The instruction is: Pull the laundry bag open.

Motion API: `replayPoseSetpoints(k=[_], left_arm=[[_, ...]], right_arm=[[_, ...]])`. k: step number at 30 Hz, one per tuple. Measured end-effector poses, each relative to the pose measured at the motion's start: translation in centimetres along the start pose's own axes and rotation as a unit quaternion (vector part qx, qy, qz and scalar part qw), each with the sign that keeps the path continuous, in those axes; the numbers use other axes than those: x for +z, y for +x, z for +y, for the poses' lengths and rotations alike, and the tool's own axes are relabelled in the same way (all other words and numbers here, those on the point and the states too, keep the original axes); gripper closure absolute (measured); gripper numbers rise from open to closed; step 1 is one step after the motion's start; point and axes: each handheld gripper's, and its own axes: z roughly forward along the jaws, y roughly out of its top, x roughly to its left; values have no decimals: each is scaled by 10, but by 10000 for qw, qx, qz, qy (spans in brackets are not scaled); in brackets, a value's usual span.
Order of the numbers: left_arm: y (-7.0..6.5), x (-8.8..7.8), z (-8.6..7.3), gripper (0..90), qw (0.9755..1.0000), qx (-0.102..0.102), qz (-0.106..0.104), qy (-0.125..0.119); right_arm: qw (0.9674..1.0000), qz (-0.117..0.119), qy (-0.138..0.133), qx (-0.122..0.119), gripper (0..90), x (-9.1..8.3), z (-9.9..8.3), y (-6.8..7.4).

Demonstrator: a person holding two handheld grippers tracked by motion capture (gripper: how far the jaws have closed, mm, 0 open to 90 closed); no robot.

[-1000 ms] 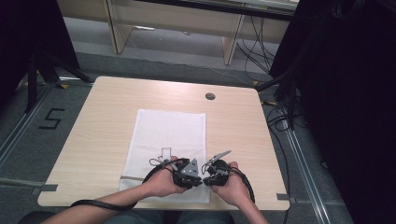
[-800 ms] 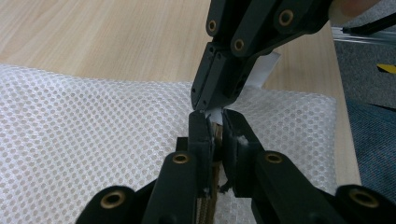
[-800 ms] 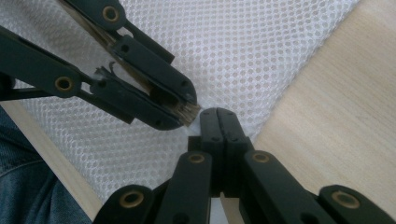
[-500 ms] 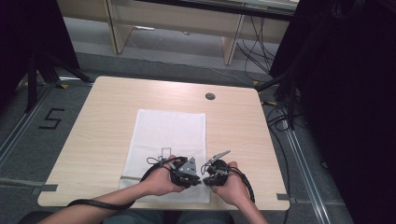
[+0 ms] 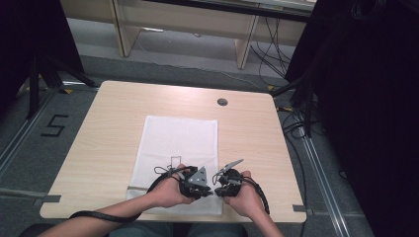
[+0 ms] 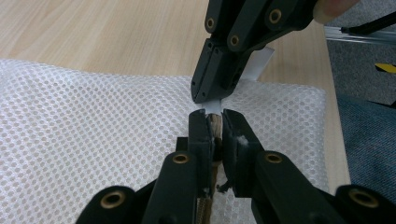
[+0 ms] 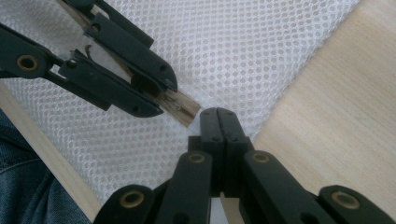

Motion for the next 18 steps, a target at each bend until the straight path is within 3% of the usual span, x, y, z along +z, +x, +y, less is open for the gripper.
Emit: replayPoseSetpoints(k=[4, 18], left_arm=[[0, -1, -1, 822, 10000, -69, -38, -3], [1, -9, -2, 822, 10000, -65, -46, 1]], right_arm=[[10000, 1, -28, -78, 900, 1, 0, -1], [10000, 39, -32, 62, 900, 0, -1, 0]])
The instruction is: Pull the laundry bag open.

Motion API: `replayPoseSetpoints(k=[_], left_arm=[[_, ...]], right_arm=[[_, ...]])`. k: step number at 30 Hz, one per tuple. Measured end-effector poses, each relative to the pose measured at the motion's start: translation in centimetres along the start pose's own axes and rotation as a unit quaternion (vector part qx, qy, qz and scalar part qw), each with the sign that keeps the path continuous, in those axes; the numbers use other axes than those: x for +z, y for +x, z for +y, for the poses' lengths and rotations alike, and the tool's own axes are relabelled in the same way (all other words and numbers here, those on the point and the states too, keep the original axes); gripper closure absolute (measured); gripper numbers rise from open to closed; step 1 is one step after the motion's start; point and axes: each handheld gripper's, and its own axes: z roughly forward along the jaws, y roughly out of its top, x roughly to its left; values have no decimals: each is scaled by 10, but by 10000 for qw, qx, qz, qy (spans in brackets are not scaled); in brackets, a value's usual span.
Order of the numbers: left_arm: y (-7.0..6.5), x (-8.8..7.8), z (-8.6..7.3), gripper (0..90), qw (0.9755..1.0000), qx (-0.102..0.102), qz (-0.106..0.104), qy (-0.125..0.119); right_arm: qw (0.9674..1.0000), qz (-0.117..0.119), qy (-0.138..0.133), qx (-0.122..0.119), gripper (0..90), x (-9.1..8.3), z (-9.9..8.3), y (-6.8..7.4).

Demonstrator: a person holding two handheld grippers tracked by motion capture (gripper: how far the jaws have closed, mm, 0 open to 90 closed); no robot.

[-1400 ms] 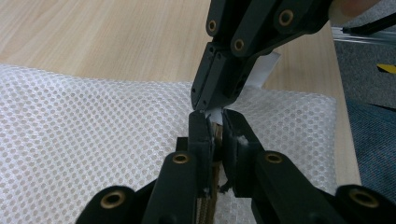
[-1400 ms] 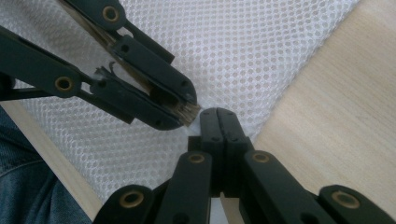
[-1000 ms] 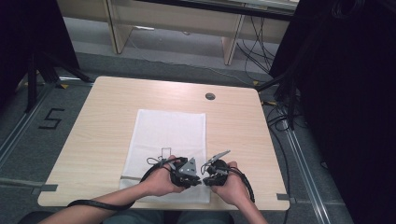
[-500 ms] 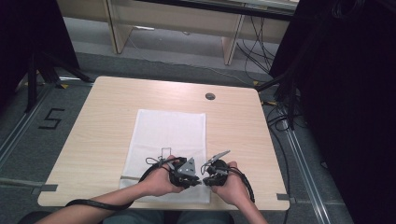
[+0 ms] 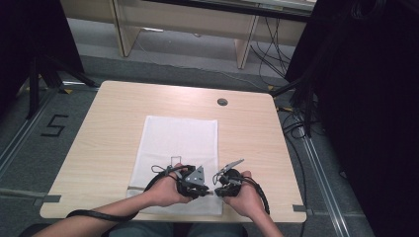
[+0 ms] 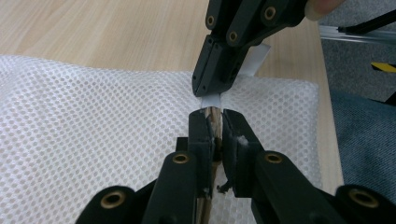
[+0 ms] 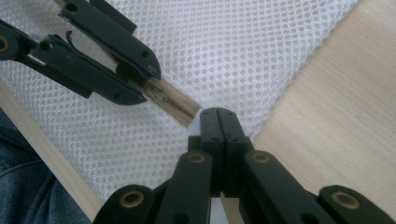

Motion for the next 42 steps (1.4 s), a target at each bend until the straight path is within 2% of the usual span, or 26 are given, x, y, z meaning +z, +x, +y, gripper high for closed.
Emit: replayPoseSetpoints(k=[10, 12, 17, 21, 22, 25, 27, 31, 33, 34, 38, 42], left_arm=[[1, -3, 0, 822, 10000, 58, -4, 33], [0, -4, -1, 822, 10000, -9, -12, 8], [0, -5, -2, 822, 10000, -2, -10, 21], [2, -6, -2, 822, 10000, 65, -16, 34], [1, -6, -3, 822, 10000, -27, -28, 18], [2, -6, -2, 822, 10000, 84, -10, 34], [1, -6, -2, 822, 10000, 27, -33, 32], [2, -7, -2, 822, 10000, 83, -29, 36], [1, -8, -3, 822, 10000, 14, -34, 39], [2, -9, -3, 822, 10000, 65, -21, 52], [1, -10, -4, 822, 10000, -7, -34, 28], [1, -11, -4, 822, 10000, 11, -33, 54]], right_arm=[[10000, -6, 1, -4, 900, 0, 0, 0], [10000, -2, 0, -3, 900, 0, 0, 0], [10000, -15, 4, -23, 900, 0, 0, 0], [10000, -2, -1, 1, 900, 0, 0, 0], [10000, -3, -2, 2, 900, 0, 0, 0], [10000, -3, -5, -9, 900, 0, 0, 0], [10000, -10, -21, -44, 900, 0, 0, 0], [10000, -27, -13, -60, 900, 0, 0, 0], [10000, -15, -7, -21, 900, 0, 0, 0], [10000, -17, 1, -35, 900, 0, 0, 0], [10000, -12, -17, -48, 900, 0, 0, 0], [10000, -14, 1, -18, 900, 0, 0, 0]])
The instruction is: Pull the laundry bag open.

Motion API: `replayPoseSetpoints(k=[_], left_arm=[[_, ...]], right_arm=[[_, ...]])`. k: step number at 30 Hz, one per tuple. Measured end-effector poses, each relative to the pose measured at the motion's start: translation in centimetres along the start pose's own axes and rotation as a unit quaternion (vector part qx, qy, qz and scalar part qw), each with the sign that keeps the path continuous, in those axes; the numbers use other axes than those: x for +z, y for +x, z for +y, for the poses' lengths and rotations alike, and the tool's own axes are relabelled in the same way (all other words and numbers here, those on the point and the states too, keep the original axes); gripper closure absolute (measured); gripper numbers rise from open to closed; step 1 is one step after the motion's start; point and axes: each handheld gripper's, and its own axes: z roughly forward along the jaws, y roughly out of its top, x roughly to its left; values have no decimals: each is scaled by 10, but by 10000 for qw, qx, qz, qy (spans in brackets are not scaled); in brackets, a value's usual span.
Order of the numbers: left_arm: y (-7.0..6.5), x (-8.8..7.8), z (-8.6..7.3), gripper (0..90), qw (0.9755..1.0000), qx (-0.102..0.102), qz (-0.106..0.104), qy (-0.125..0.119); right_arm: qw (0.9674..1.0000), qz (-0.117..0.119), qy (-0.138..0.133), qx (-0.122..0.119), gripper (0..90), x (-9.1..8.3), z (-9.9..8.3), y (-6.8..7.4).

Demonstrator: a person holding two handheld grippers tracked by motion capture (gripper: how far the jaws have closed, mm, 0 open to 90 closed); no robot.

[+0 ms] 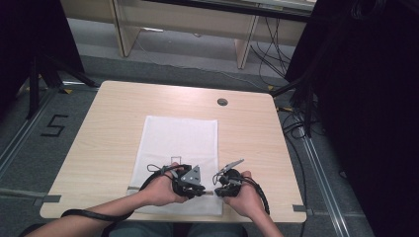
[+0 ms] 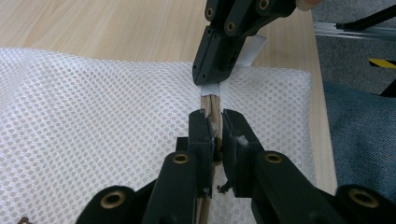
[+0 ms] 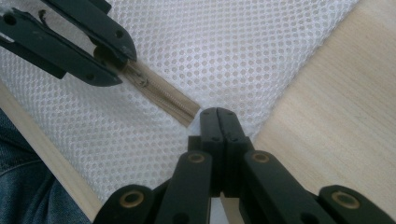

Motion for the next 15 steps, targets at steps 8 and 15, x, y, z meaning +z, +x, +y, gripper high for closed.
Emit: replayPoseSetpoints(k=[8, 15], left_arm=[[0, -4, -2, 822, 10000, 5, 20, -8], [1, -5, -3, 822, 10000, -9, -4, -1]], right_arm=[[10000, 10, -8, 13, 900, 0, 0, 0], [10000, 14, -8, 17, 900, 0, 0, 0]])
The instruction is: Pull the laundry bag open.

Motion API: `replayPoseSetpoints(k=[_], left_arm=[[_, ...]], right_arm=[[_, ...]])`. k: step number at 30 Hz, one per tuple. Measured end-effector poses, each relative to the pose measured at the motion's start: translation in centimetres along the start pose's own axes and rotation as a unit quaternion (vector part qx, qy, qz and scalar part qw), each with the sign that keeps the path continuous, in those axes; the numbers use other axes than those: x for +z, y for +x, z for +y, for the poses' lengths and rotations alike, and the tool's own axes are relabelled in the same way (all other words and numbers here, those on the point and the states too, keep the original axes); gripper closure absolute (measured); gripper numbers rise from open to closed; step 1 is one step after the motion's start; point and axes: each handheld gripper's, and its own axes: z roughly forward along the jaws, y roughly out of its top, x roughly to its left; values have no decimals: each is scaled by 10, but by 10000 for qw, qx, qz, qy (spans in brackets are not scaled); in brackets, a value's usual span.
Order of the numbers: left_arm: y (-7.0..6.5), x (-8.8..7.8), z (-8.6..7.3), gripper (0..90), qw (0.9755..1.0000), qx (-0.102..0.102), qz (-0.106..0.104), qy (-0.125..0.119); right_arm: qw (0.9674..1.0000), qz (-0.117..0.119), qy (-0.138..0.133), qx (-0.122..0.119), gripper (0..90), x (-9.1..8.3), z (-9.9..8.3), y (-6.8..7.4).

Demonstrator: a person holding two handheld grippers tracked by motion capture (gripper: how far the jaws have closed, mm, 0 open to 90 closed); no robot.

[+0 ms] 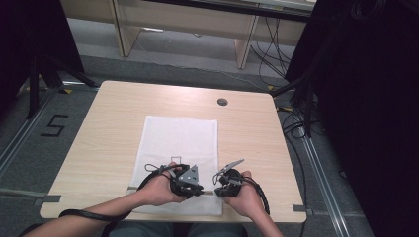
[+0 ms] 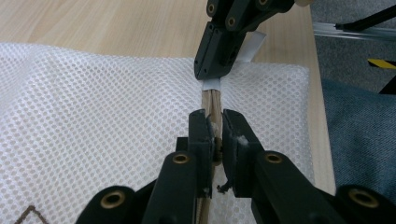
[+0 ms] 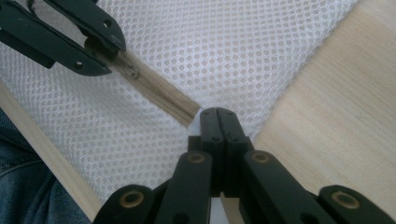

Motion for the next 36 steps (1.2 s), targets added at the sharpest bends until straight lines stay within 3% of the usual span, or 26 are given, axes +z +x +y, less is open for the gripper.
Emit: replayPoseSetpoints(k=[11, 13, 15, 19, 20, 21, 26, 29, 36], left_arm=[[0, 0, -1, 822, 10000, -13, -11, -27], [2, -2, -1, 822, 10000, 66, -19, -10], [1, -3, -2, 822, 10000, -30, -5, -5], [2, -6, -4, 822, 10000, -36, -2, -16], [2, -6, -4, 822, 10000, 47, 13, -3], [2, -7, -5, 822, 10000, -34, 2, 3], [3, -9, -5, 822, 10000, 29, -2, -26], [3, -9, -7, 822, 10000, -63, -26, -24], [4, -9, -7, 822, 10000, 11, -9, -74]], right_arm=[[10000, -4, 2, 3, 900, 0, 0, 0], [10000, -4, 2, 2, 900, 0, 0, 0], [10000, -3, 3, -1, 900, 0, 0, 0], [10000, -3, 1, -5, 900, 0, 0, 0], [10000, 0, 4, 0, 900, 0, 0, 0], [10000, -2, 5, 6, 900, 0, 0, 0], [10000, -1, 4, 4, 900, 0, 0, 0], [10000, 0, -1, -6, 900, 0, 0, 0], [10000, -24, -9, -57, 900, 0, 0, 0]])
